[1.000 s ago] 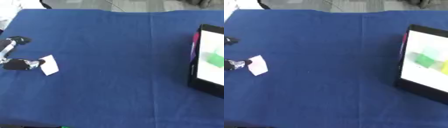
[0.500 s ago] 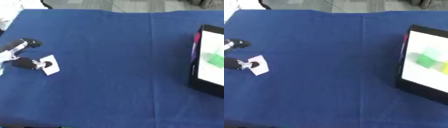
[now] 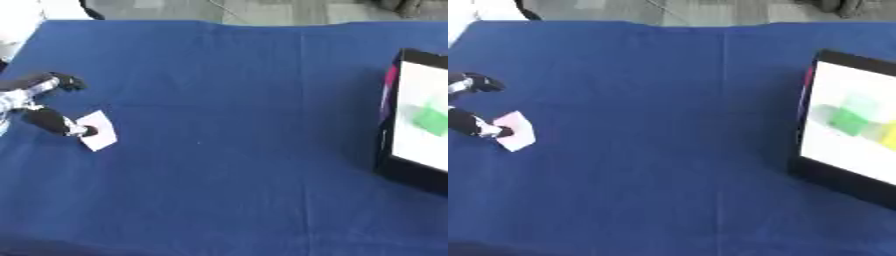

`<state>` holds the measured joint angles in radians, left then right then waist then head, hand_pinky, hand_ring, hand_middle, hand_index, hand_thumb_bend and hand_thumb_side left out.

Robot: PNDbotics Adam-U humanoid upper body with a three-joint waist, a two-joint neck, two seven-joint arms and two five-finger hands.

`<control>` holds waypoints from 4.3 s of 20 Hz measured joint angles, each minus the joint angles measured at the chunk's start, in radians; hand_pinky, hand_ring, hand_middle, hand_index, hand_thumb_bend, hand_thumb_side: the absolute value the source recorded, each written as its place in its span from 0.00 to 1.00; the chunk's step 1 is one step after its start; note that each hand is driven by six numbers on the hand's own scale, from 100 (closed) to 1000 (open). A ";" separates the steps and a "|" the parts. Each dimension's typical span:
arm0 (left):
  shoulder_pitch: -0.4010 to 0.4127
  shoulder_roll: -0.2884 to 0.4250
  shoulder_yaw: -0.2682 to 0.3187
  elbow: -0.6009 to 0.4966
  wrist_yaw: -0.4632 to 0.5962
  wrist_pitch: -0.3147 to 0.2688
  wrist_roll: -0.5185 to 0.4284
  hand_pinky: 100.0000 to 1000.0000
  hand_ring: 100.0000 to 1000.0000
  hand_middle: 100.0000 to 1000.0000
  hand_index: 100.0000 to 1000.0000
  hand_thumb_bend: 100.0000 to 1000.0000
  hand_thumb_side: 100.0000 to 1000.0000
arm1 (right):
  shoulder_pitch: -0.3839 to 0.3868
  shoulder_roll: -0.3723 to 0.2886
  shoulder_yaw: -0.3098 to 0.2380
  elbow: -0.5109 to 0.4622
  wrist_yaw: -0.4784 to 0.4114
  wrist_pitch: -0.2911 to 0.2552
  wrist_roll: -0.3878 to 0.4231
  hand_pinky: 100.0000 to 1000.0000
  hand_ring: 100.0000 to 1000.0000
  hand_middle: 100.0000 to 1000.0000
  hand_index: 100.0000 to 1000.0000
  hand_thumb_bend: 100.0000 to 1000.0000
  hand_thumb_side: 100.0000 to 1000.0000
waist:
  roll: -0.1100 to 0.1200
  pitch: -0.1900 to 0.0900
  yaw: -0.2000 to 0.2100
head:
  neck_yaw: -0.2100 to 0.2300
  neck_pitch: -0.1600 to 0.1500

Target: Pick up the objects with one hand, pass them to the other hand, and then place them into the box on the other side of the table.

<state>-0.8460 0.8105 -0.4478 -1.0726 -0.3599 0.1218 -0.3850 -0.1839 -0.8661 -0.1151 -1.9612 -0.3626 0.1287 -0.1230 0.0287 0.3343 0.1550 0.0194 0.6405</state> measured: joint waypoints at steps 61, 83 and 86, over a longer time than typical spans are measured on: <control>-0.140 -0.105 0.085 0.134 -0.305 -0.021 -0.504 0.91 0.90 0.78 0.84 0.64 0.46 | 0.017 0.009 0.006 0.043 0.036 0.012 0.028 1.00 1.00 1.00 1.00 0.00 0.63 | 0.007 0.000 0.001 | -0.013 0.007; -0.151 -0.132 0.113 0.129 -0.317 0.032 -0.427 0.81 0.73 0.59 0.64 0.00 0.20 | 0.021 0.010 0.006 0.051 0.048 0.009 0.029 1.00 1.00 1.00 1.00 0.00 0.63 | 0.000 0.000 0.006 | -0.020 0.007; -0.143 -0.121 0.124 0.049 -0.268 0.072 -0.395 0.77 0.67 0.54 0.59 0.00 0.15 | 0.022 0.010 0.006 0.051 0.050 0.009 0.028 1.00 1.00 1.00 1.00 0.00 0.63 | -0.001 0.000 0.007 | -0.027 0.007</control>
<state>-0.9887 0.6891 -0.3235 -1.0232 -0.6281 0.1934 -0.7796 -0.1621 -0.8561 -0.1094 -1.9102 -0.3127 0.1376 -0.0946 0.0275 0.3342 0.1621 -0.0074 0.6475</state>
